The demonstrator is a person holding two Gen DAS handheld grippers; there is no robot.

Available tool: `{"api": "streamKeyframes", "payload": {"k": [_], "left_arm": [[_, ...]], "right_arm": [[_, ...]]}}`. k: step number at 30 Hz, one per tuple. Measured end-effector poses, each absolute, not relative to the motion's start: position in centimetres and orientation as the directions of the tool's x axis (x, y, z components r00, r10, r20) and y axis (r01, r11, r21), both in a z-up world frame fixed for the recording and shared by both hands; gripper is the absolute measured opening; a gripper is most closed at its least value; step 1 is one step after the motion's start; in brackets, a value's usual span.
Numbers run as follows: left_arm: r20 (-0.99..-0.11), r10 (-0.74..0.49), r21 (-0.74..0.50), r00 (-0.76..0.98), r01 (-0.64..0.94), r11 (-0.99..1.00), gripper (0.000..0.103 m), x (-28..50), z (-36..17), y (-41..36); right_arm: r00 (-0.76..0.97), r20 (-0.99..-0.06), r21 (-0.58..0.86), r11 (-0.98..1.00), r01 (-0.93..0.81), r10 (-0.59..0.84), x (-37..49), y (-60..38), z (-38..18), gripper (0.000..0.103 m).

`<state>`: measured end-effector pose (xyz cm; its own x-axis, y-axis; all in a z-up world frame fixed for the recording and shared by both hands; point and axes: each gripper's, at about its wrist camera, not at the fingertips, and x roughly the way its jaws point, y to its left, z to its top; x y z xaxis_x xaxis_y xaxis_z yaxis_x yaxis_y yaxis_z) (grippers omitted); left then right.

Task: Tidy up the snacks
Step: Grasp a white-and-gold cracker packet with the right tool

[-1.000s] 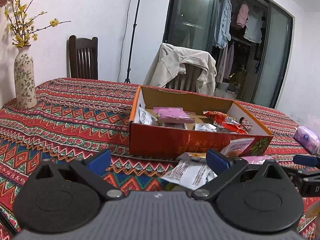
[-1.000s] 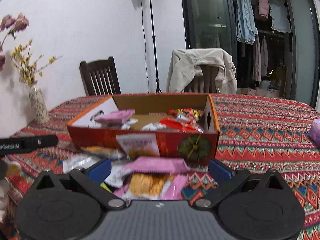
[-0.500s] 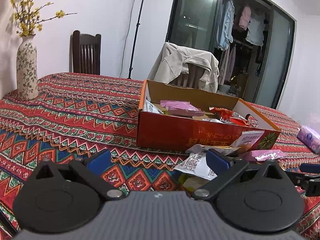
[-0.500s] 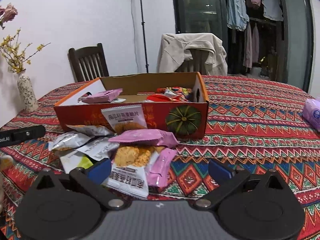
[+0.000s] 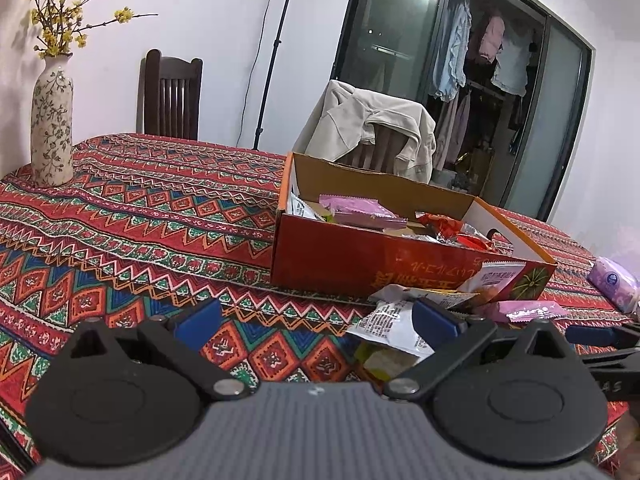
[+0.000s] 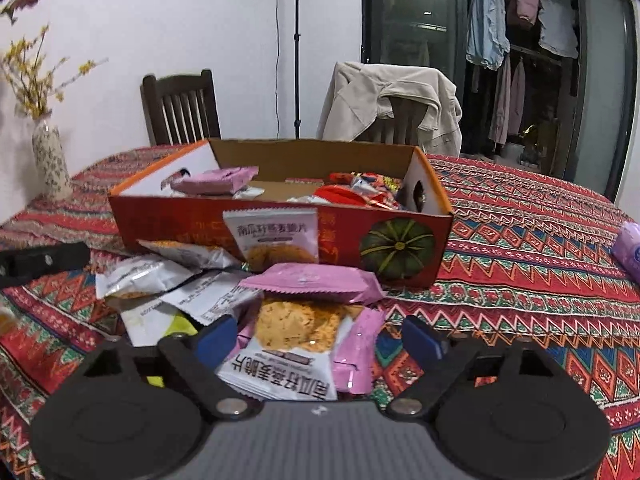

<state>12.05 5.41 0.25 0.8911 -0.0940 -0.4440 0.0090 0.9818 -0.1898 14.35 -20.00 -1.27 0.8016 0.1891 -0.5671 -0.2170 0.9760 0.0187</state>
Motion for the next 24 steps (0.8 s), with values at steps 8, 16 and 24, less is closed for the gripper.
{"api": "streamKeyframes", "payload": {"k": [8, 16, 24], "left_arm": [[-0.447, -0.107, -0.197, 0.888, 0.019, 0.980, 0.103, 12.1, 0.2, 5.4], [-0.450, -0.110, -0.204, 0.886, 0.018, 0.979, 0.103, 12.1, 0.1, 5.5], [-0.452, -0.102, -0.201, 0.886, 0.010, 0.979, 0.103, 12.2, 0.1, 5.4]], "right_arm": [[0.805, -0.563, 0.000, 0.974, -0.228, 0.189, 14.2, -19.7, -2.0, 0.070], [0.825, -0.537, -0.013, 0.976, -0.219, 0.178, 13.2, -20.4, -1.7, 0.047], [0.855, -0.489, 0.017, 0.981, -0.192, 0.176, 12.6, -22.8, -0.8, 0.043]]}}
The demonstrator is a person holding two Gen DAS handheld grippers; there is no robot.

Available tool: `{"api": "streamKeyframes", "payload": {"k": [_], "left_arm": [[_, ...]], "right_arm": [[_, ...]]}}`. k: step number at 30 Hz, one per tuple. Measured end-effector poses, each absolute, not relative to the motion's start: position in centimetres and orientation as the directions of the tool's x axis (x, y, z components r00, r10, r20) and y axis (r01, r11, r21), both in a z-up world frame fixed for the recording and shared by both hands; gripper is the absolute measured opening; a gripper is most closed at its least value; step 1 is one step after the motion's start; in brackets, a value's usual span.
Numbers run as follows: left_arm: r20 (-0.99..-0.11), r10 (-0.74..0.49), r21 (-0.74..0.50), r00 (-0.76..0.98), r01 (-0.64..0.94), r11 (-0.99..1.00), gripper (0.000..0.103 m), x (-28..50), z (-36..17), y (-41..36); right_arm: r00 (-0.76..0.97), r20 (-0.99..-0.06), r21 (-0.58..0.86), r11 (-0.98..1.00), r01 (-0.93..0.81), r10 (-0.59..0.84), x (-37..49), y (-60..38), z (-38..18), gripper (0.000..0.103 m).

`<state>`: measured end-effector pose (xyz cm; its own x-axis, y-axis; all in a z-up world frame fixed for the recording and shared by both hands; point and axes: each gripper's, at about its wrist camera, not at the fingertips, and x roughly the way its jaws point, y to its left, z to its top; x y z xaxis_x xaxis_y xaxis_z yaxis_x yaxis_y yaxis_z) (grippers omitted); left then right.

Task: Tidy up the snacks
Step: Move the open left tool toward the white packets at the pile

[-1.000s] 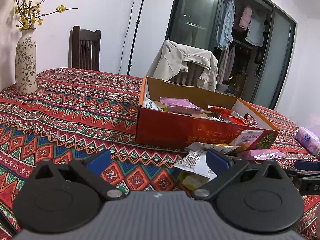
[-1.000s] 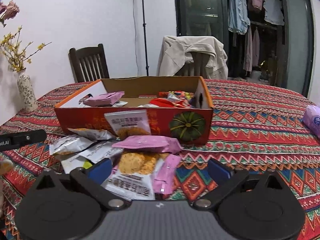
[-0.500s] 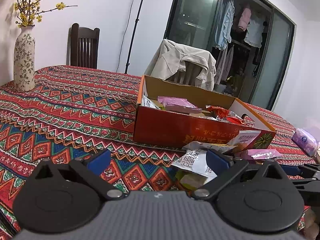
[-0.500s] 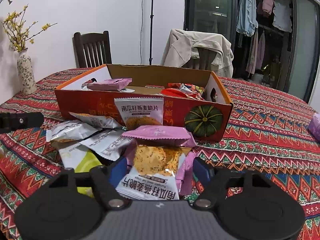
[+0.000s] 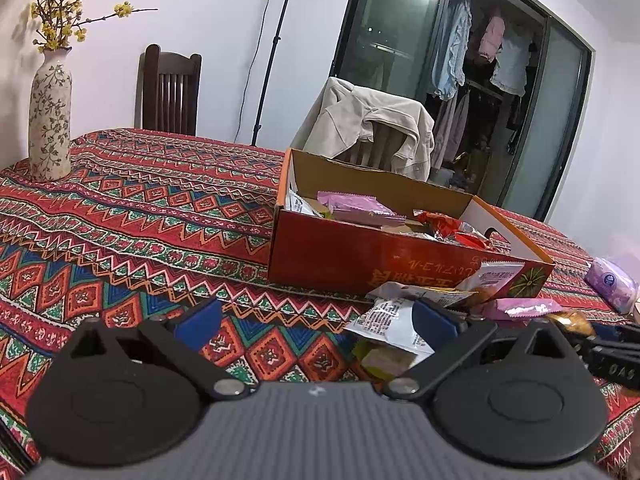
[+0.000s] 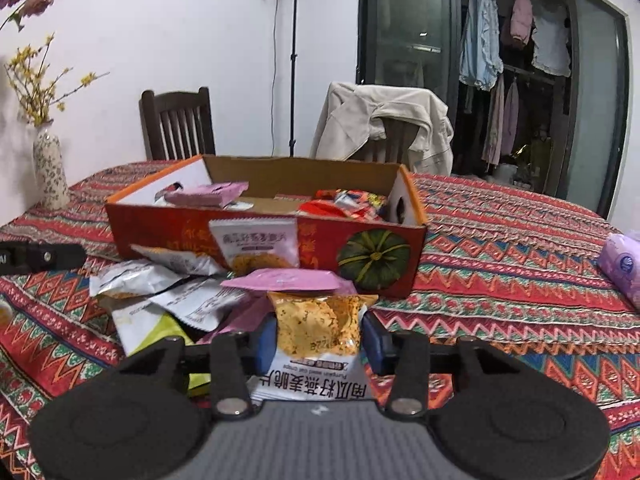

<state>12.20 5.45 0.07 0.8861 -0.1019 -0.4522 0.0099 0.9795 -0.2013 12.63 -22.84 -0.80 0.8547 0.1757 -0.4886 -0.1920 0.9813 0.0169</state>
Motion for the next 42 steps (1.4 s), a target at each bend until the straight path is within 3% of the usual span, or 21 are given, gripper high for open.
{"api": "streamKeyframes", "payload": {"k": [22, 42], "left_arm": [[-0.471, -0.016, -0.079, 0.882, -0.024, 0.997, 0.103, 12.8, 1.5, 2.6], [-0.598, -0.076, -0.042, 0.798, 0.063, 0.997, 0.103, 17.6, -1.1, -1.1]], "right_arm": [[0.890, -0.411, 0.176, 0.975, -0.136, 0.198, 12.0, -28.3, -1.6, 0.043], [0.893, -0.402, 0.194, 0.972, -0.131, 0.201, 11.8, -28.6, -1.5, 0.043]]}}
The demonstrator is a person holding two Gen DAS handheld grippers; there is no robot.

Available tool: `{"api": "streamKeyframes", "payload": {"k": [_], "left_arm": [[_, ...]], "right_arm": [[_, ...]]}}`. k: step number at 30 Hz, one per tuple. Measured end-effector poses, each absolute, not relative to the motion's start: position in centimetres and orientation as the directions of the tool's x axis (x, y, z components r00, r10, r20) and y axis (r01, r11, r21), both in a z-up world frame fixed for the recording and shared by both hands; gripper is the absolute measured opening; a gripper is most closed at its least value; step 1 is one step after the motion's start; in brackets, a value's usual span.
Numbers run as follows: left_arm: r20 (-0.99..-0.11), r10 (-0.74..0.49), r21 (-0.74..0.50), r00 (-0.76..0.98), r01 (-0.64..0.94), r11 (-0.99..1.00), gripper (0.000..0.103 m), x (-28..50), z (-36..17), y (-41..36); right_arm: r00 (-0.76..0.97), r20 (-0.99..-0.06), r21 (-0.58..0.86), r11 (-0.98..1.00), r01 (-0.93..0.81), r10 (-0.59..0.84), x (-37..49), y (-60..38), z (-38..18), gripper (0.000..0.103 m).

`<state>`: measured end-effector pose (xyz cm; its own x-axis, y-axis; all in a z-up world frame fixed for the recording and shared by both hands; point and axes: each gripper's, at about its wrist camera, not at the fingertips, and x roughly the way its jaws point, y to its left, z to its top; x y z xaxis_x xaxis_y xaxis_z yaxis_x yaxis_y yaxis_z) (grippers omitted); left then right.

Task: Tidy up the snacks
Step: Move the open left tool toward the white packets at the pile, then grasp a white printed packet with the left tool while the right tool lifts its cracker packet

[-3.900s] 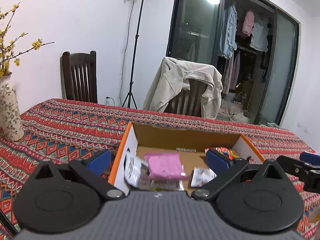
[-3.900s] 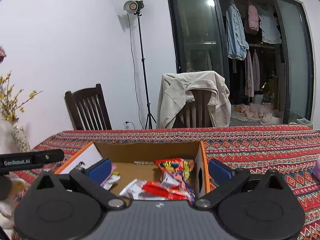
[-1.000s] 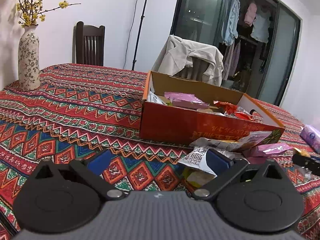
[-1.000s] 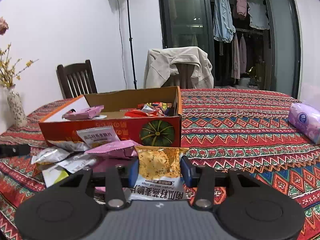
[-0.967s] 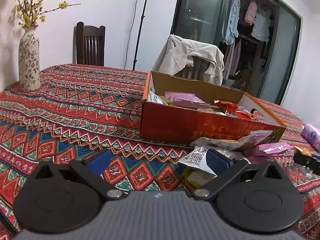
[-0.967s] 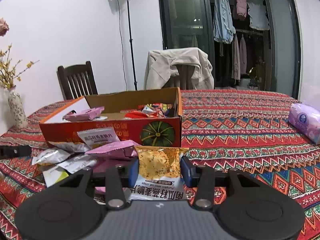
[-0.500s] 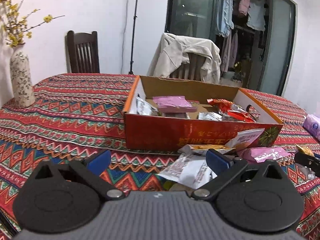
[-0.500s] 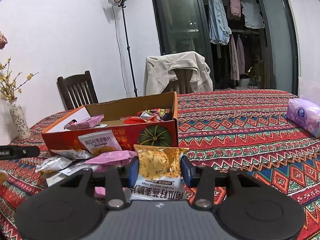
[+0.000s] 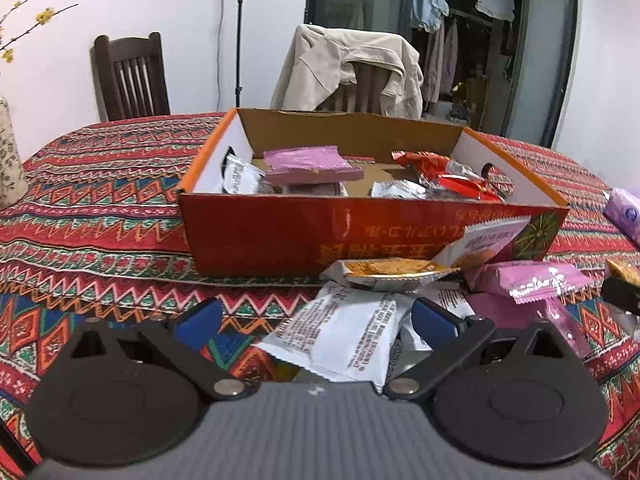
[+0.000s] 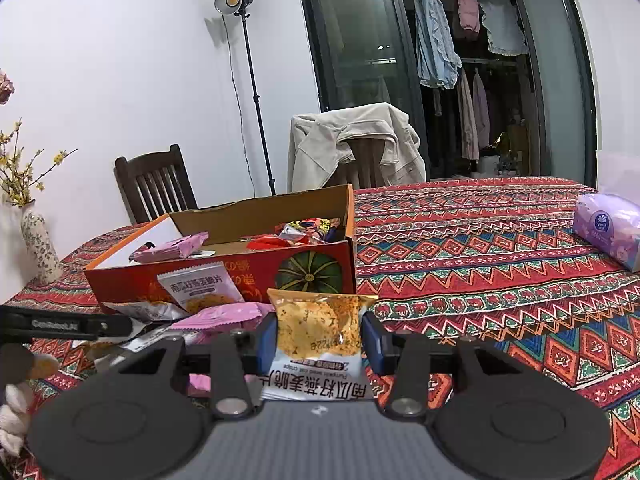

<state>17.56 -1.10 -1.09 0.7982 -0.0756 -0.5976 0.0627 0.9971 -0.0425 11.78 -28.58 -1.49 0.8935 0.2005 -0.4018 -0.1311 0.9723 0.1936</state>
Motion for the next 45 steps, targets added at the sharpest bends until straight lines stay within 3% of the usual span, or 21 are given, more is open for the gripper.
{"api": "streamKeyframes", "payload": {"k": [10, 32, 45], "left_arm": [[-0.593, -0.145, -0.106, 0.792, 0.102, 0.989, 0.063, 17.6, -1.5, -0.5], [-0.481, -0.119, -0.177, 0.869, 0.036, 0.984, 0.063, 13.5, 1.4, 2.1], [-0.382, -0.125, -0.171, 0.916, 0.062, 0.983, 0.063, 13.4, 6.1, 1.9]], "right_arm": [[0.893, -0.403, 0.190, 0.973, -0.131, 0.199, 11.8, -28.4, -1.6, 0.043], [0.908, -0.360, 0.188, 0.970, -0.154, 0.214, 11.6, -28.1, -1.2, 0.043], [0.933, -0.289, 0.131, 0.974, -0.185, 0.215, 11.8, -27.2, 3.5, 0.043]]}}
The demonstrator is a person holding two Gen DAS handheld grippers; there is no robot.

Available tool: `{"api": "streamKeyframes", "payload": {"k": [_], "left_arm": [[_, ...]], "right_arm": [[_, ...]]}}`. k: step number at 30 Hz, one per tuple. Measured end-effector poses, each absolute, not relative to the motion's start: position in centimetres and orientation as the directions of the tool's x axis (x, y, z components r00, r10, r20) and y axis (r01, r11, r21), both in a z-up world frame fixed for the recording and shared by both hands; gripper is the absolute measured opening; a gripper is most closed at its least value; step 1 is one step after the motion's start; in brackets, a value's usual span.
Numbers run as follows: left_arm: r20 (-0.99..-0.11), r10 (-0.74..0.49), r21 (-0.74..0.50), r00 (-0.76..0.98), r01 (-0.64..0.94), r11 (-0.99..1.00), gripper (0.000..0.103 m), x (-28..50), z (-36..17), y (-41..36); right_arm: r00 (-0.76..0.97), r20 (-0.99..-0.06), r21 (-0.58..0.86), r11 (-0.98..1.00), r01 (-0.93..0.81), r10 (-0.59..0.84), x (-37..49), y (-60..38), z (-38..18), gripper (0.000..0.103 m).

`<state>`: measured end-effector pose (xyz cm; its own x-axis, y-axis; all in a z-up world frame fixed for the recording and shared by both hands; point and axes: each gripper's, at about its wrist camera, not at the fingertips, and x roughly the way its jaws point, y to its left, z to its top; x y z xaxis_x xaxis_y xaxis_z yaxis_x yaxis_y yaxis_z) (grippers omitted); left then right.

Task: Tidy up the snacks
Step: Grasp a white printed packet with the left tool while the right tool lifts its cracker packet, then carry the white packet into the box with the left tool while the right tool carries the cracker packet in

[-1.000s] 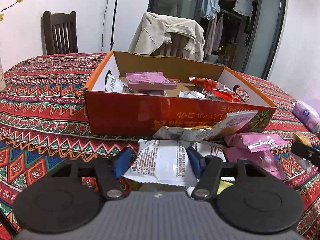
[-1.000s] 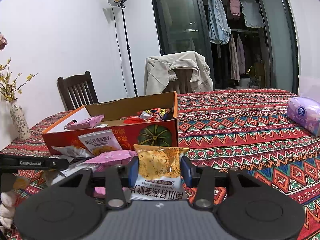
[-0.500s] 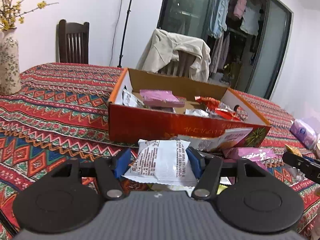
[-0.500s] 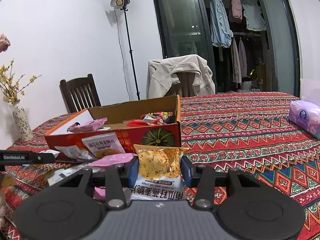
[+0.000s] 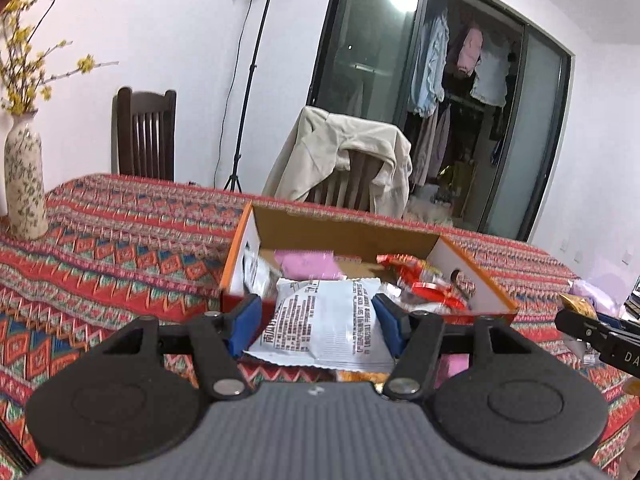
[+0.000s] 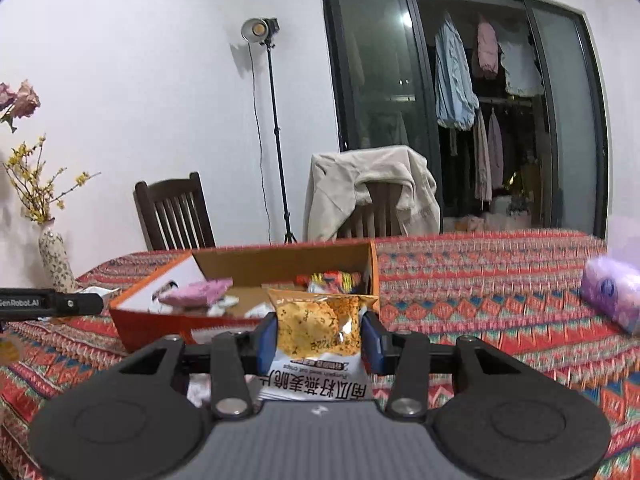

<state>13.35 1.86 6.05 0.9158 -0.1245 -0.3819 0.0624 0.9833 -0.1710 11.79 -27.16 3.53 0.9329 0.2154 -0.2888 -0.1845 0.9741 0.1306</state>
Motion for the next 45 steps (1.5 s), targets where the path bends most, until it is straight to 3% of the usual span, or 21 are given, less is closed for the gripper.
{"api": "streamKeyframes", "payload": {"k": [22, 33, 45], "left_arm": [[-0.297, -0.060, -0.151, 0.953, 0.015, 0.988, 0.063, 22.5, 10.6, -0.3], [-0.354, -0.039, -0.157, 0.934, -0.019, 0.987, 0.063, 27.1, 6.5, 0.7], [-0.391, -0.045, -0.124, 0.919, -0.004, 0.992, 0.063, 27.2, 4.6, 0.3]], "right_arm": [[0.939, -0.278, 0.175, 0.972, -0.156, 0.201, 23.3, -25.1, 8.6, 0.043], [0.930, -0.302, 0.189, 0.969, -0.158, 0.210, 27.5, -24.3, 4.7, 0.043], [0.899, -0.369, 0.186, 0.966, -0.177, 0.236, 28.0, -23.7, 2.4, 0.046]]}}
